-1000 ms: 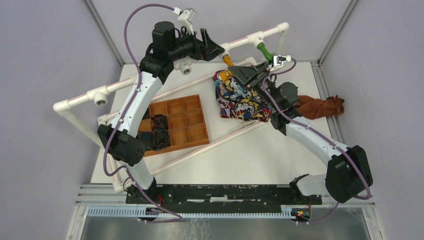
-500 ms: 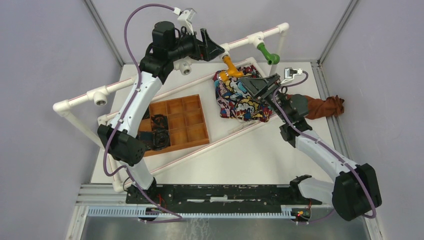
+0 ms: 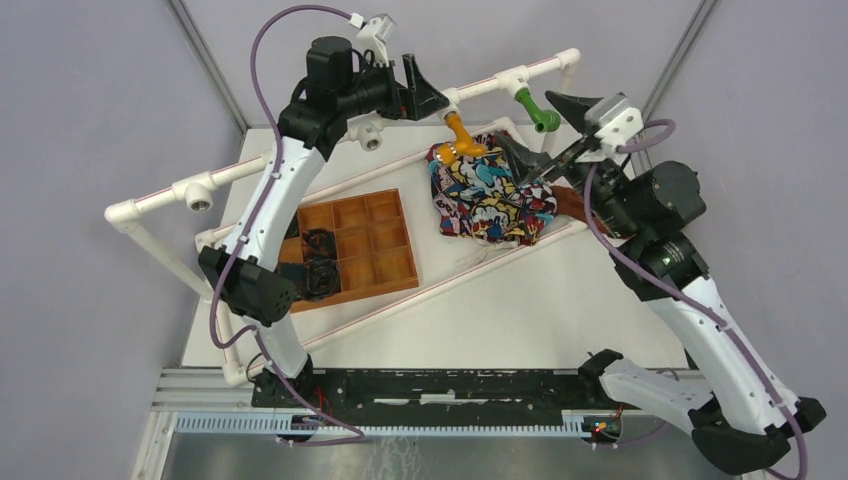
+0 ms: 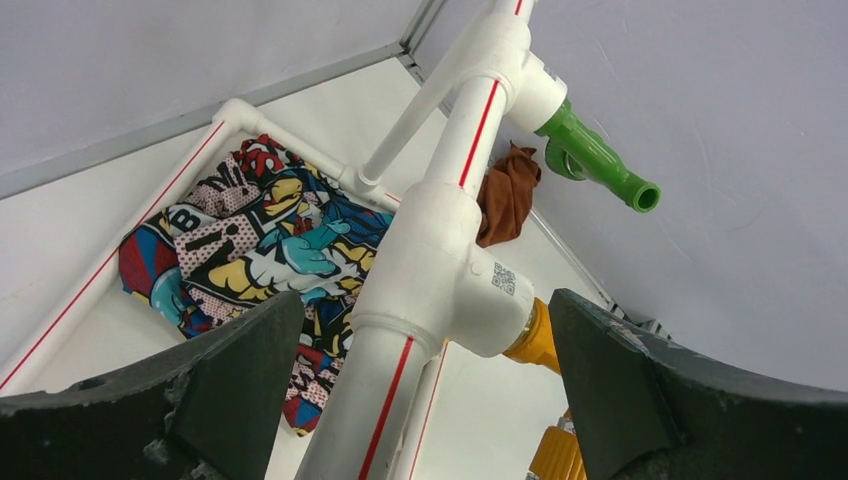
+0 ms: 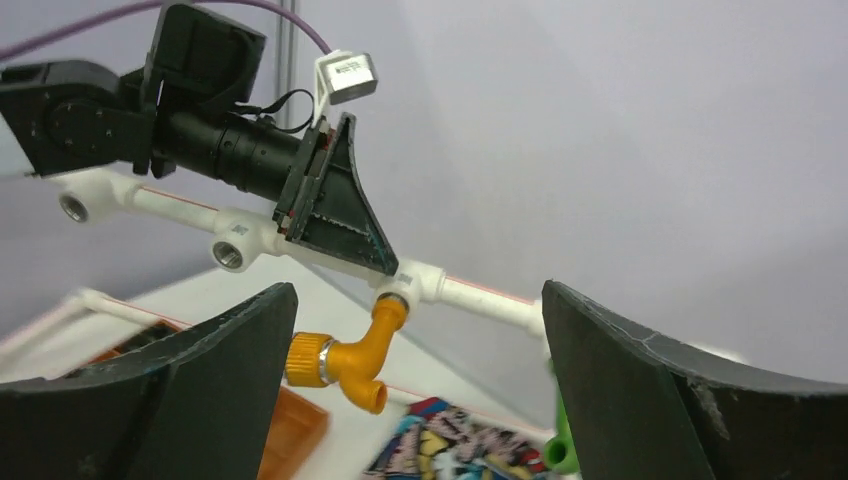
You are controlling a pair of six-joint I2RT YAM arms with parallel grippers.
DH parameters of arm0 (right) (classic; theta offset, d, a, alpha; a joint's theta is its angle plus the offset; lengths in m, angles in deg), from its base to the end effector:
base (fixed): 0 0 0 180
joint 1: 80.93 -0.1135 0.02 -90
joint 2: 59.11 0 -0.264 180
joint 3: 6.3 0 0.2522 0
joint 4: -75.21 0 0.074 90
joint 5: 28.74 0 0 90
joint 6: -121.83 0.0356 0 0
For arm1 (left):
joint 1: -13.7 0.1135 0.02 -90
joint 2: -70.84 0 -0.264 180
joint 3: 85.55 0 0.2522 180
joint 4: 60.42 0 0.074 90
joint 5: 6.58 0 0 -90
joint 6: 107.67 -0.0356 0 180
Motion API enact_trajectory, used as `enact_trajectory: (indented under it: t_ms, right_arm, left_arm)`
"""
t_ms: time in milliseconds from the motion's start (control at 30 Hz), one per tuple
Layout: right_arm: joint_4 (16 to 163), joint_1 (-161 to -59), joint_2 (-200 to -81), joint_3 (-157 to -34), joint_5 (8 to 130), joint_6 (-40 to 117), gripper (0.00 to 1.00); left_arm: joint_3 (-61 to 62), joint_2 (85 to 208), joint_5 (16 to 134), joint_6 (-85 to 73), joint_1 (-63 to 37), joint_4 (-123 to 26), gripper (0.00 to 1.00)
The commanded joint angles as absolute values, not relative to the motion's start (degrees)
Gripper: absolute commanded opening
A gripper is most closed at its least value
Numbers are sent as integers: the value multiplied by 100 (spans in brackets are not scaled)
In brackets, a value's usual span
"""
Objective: Install the water faucets
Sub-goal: Screw the water faucet onto the adaptor.
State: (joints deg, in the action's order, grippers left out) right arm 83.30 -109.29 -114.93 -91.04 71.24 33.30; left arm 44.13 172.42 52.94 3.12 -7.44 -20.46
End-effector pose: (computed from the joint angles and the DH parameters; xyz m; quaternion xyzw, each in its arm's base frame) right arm 0.1681 0.0978 0.4926 -0.2011 0.5333 0.2588 0.7798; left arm 0.3646 -0.1603 0.4694 0.1680 0.7486 -0.4081 0.4948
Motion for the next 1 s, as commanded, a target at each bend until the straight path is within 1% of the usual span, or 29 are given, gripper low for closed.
enact_trajectory:
  t_ms: [0,133,200,300,467,567,667,733,833,967]
  right_arm:
    - [10055,-12082,-12055,-9762,5676,-410,98]
    - [9440,-12911,-12176,-9190,4289,-2184,98]
    - [9137,-13199,-12237,-8936,3864,-2909,98]
    - [8278,-13494,-12246,-8421,3462,-3916,98]
    - [7077,-13756,-12280,-7687,3315,-5273,98]
    - [6416,-13771,-12493,-7533,3195,-5929,98]
    - [5820,-13768,-12784,-7488,3060,-6452,98]
    - [5892,-13754,-12974,-7668,3038,-6488,95]
    - [5800,-13681,-13206,-7734,3220,-6577,94]
    - [5832,-13558,-13453,-7858,3319,-6556,93]
  left_arm:
    - [4944,17419,5721,175,-509,-1277,100]
    - [5554,17698,5858,137,-475,-998,100]
    - [5625,17738,5893,148,-466,-1046,100]
    - [5645,17781,5985,187,-452,-1152,100]
    - [5721,17821,6020,210,-428,-1211,100]
    - [5705,17768,5997,264,-419,-1295,100]
    - [5618,17645,5910,244,-424,-1346,100]
    - [5286,17421,5944,194,-417,-1474,100]
    - [4618,17038,5931,190,-420,-1757,100]
    - [4474,16846,5929,120,-416,-1659,100]
